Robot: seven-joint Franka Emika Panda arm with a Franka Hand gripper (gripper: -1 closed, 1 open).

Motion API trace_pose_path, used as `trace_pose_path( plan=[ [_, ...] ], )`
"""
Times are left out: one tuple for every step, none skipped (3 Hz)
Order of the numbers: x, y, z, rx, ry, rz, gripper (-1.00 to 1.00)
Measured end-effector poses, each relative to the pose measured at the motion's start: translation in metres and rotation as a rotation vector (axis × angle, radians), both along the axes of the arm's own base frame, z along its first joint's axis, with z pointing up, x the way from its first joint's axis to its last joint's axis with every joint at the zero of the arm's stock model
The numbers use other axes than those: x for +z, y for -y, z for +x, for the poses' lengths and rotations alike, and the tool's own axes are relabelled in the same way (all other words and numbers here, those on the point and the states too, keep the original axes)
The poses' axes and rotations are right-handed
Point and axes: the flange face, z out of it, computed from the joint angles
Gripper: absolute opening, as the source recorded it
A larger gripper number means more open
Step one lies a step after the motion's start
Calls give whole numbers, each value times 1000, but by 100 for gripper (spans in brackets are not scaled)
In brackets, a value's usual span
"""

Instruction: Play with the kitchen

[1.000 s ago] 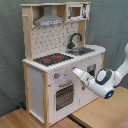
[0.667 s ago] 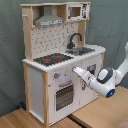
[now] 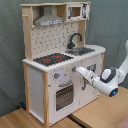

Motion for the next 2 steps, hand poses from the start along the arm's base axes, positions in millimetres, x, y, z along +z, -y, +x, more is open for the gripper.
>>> trace_pose_path(
  plan=[
    [4,14,2,-11,19,2,100],
    [10,29,14,-22,26,12,100]
  ],
)
